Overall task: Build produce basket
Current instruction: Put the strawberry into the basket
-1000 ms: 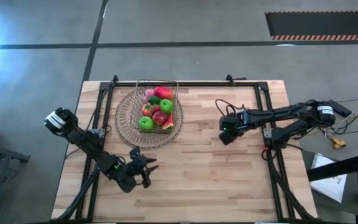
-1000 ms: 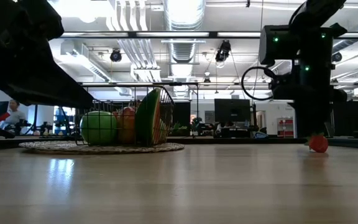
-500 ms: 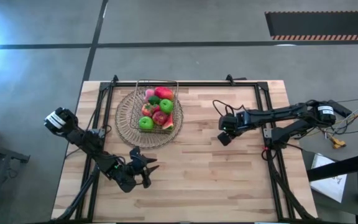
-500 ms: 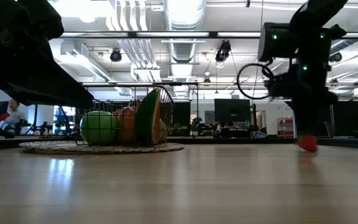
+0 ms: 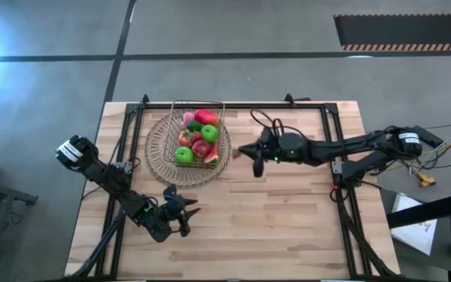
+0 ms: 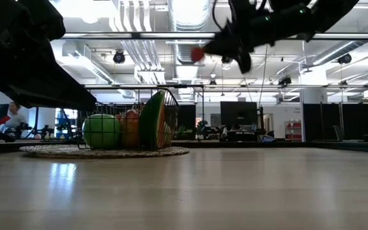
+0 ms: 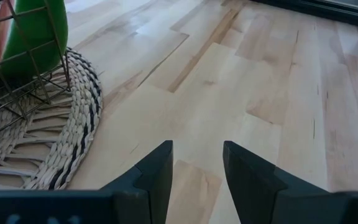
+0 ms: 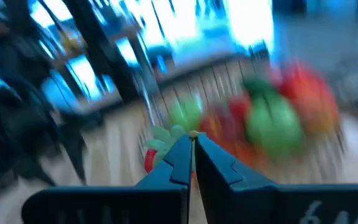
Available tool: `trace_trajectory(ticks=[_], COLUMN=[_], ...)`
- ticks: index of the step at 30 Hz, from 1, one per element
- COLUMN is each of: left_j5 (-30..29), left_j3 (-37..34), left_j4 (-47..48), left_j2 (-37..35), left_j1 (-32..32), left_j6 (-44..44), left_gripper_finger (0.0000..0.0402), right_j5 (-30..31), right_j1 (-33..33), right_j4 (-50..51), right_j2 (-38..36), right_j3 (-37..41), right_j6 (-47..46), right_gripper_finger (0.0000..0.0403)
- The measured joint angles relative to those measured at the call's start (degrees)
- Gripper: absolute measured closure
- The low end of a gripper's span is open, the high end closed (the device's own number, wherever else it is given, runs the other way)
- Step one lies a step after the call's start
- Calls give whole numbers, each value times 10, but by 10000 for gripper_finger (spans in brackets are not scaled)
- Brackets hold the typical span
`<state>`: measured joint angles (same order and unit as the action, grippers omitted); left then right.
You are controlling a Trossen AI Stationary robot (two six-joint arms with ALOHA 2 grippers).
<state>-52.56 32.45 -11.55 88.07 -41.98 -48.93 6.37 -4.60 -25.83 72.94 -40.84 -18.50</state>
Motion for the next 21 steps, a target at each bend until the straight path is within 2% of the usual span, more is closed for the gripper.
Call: trace_trajectory(ticks=[3, 7, 14, 21], left_j5=[-2, -3, -5, -5], left_j3=[0, 0, 0, 0], left_j4=[0, 0, 0, 0], left_j2=[0, 0, 0, 0], left_j1=[0, 0, 0, 0], left_j6=[0, 2, 2, 1], left_gripper_finger=[276, 276, 276, 276], right_j5=[2, 67, 105, 108], right_j1=[-3, -16, -55, -95], right_j4=[-139, -169, -82, 121], right_j2=[36, 103, 254, 375], right_j3=[0, -45, -209, -421], right_j6=[65, 137, 229, 271], right_gripper_finger=[394, 394, 394, 394])
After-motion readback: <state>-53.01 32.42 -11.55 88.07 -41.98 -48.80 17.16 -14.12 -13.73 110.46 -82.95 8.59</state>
